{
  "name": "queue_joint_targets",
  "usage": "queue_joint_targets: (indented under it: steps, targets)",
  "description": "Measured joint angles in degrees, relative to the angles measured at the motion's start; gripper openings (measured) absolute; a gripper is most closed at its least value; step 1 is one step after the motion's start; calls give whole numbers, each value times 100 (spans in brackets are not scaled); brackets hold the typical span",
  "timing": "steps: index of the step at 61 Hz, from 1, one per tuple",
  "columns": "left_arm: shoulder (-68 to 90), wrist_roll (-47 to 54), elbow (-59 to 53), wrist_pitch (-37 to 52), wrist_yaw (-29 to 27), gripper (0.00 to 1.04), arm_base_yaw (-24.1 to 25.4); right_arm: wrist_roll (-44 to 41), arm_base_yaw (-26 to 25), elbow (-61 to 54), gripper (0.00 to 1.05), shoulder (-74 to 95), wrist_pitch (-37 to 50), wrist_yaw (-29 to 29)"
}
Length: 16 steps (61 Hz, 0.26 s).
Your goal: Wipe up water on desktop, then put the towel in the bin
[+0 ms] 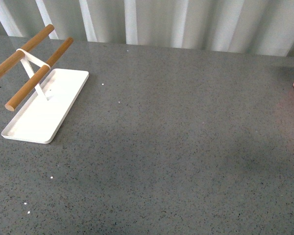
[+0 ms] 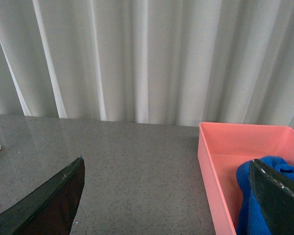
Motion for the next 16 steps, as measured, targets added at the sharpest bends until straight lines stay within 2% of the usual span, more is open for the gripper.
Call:
queue_joint_targets:
  steps: [16]
  targets:
    - [0, 0, 0, 0, 0, 98, 0, 0, 0, 0, 98, -2, 0, 0]
